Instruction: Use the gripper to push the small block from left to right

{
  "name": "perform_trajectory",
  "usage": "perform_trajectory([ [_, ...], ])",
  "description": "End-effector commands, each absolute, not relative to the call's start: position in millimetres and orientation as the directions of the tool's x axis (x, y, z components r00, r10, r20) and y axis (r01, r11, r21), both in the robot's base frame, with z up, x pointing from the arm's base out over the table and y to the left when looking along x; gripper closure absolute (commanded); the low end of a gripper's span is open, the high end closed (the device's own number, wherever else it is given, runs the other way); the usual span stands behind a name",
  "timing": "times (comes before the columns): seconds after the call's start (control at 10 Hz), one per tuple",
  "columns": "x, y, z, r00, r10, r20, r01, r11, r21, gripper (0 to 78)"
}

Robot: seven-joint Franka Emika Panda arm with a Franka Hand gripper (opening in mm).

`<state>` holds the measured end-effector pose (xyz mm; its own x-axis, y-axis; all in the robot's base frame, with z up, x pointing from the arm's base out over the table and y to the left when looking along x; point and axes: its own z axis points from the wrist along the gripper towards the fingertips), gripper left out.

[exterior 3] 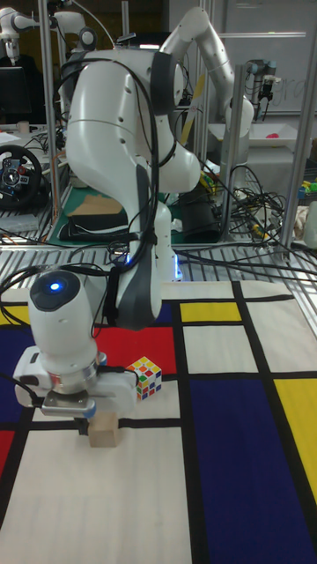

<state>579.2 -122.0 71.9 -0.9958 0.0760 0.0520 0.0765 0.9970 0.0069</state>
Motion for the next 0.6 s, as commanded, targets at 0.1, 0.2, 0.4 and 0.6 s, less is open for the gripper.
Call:
perform_trajectory([
  [0.1, 576.6, -112.8, 73.0, -0.995, 0.087, 0.048, 0.087, 0.996, 0.006, 77.6],
  [0.2, 573.9, -107.7, 74.0, -0.994, 0.093, 0.049, 0.093, 0.996, 0.005, 77.6],
  [0.4, 571.4, -102.9, 73.6, -0.994, 0.095, 0.049, 0.095, 0.995, 0.005, 77.6],
  [0.6, 573.9, -98.3, 70.8, -0.995, 0.096, 0.040, 0.096, 0.995, 0.009, 77.6],
])
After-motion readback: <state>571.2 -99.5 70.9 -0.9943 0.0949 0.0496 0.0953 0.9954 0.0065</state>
